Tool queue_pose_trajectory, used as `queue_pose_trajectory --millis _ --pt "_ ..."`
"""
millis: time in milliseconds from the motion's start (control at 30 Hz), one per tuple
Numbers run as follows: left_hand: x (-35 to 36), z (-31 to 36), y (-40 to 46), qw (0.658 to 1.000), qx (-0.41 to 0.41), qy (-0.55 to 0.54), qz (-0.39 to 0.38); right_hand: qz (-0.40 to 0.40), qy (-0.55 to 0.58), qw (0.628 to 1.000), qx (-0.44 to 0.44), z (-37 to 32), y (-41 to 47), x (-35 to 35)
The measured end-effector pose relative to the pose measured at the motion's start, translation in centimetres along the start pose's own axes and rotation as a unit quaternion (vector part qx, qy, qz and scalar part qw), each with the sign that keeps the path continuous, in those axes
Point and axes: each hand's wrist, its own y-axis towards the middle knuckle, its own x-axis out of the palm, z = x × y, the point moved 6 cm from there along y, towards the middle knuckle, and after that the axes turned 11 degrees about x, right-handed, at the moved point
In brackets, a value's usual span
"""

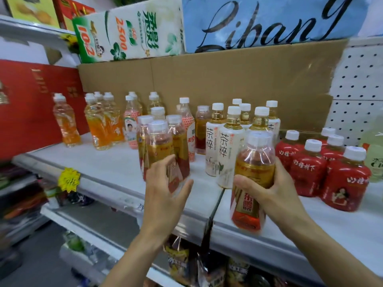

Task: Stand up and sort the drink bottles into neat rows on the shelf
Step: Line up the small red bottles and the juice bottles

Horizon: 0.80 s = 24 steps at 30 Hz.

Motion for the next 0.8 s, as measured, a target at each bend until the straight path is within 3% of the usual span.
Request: queue_pose_trajectory --millis 100,167,267,467,800 --pt "-1.9 -2.3 1.1 0.998 -0.012 0.029 0.053 0.002 0.010 1.000 -0.005 -0.3 0.4 2.7" --pt "-2.7 -4.4 2.1 0.998 -0.023 0.029 0.049 0.013 0.000 1.000 -0.007 -0.4 0.9 4.7" --pt "-2.9 -8.1 3.4 0.999 -0.032 0.018 -0.026 0.041 -0.004 0.999 -0.003 -0.5 1.8 7.9" --pt "-3.2 -12.7 5.6 0.976 0.000 -0.115 -0.185 0.118 -0.023 0.993 -0.003 -1.1 3.6 13.7" --pt "-4.0 -16.3 10.0 0.942 -0.001 -0.233 -0.243 0.165 -0.076 0.981 0.061 -1.6 4.1 15.3"
